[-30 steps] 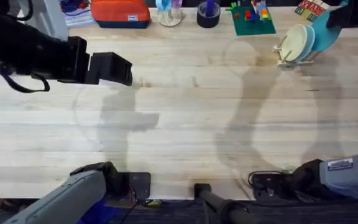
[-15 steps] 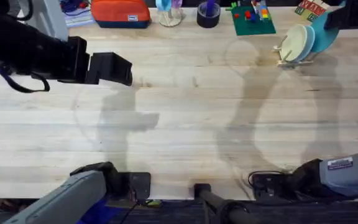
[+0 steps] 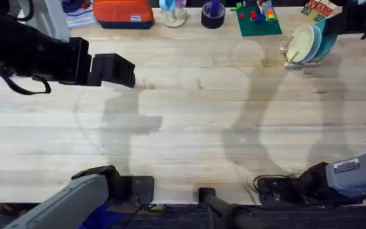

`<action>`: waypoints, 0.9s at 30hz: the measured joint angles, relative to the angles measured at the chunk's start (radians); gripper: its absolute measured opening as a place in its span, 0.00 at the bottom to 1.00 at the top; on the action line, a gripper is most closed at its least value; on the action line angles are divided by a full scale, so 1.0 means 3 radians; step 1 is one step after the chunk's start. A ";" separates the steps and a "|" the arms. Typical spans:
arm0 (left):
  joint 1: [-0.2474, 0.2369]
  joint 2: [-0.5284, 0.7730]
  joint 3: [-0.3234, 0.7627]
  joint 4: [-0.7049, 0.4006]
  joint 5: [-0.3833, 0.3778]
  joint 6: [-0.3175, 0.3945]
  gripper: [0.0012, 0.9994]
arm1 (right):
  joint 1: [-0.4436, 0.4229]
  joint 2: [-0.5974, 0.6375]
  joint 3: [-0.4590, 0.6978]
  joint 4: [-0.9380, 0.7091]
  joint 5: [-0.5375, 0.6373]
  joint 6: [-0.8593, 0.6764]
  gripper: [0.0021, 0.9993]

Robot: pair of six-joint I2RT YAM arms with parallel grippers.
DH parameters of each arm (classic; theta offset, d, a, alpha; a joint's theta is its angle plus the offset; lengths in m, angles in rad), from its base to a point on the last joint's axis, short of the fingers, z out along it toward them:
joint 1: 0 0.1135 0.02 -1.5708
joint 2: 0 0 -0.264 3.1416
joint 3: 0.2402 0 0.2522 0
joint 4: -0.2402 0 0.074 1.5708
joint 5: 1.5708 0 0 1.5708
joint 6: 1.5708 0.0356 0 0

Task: Pick up the plates from the table one by one and place each into a slot on the dish rack.

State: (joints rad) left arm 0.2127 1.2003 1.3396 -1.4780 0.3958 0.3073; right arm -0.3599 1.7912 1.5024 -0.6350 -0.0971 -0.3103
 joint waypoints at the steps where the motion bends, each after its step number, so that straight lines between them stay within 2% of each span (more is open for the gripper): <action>1: 0.0000 0.0000 0.0000 0.0000 0.0000 0.0000 0.99 | 0.0004 0.0000 0.0000 0.0000 0.0001 0.0000 0.03; 8: 0.0000 0.0000 0.0000 0.0000 0.0000 -0.0001 0.99 | 0.0006 -0.0001 0.0000 -0.0001 0.0000 0.0000 0.05; 13: 0.0000 0.0000 0.0000 0.0000 0.0000 0.0000 0.99 | 0.0006 0.0000 0.0000 0.0009 -0.0001 0.0000 0.13; 27: 0.0000 0.0000 0.0000 0.0000 0.0000 0.0000 0.99 | 0.0006 -0.0001 0.0000 0.0010 -0.0001 0.0001 0.17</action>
State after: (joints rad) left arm 0.2127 1.2003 1.3396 -1.4780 0.3958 0.3073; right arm -0.3580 1.7908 1.5024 -0.6321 -0.0975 -0.3101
